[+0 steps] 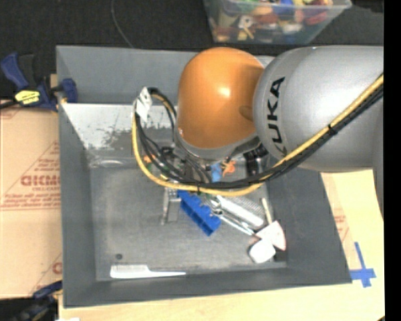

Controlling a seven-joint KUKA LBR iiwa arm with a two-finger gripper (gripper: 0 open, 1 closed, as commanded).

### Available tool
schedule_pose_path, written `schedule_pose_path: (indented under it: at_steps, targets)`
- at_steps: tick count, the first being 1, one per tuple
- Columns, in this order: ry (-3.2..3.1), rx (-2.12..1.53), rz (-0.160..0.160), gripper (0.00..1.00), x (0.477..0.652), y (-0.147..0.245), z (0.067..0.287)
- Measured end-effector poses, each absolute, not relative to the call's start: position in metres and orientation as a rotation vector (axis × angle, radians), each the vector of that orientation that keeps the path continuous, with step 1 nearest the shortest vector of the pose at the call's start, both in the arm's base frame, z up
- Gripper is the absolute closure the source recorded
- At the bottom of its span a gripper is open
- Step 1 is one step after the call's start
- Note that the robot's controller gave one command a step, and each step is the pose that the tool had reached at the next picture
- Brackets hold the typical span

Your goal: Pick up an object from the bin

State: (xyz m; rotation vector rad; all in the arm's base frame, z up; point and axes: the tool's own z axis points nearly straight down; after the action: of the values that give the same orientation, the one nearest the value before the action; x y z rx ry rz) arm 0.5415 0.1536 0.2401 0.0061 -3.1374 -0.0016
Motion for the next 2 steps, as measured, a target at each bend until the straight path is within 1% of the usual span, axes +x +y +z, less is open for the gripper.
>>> schedule_pose_path:
  at_steps: [1,2]
  targets:
    - [-3.145,0.0,-0.004,0.0,0.543,0.153,0.244]
    - [-3.142,-0.226,-0.007,0.0,0.605,0.082,0.09]
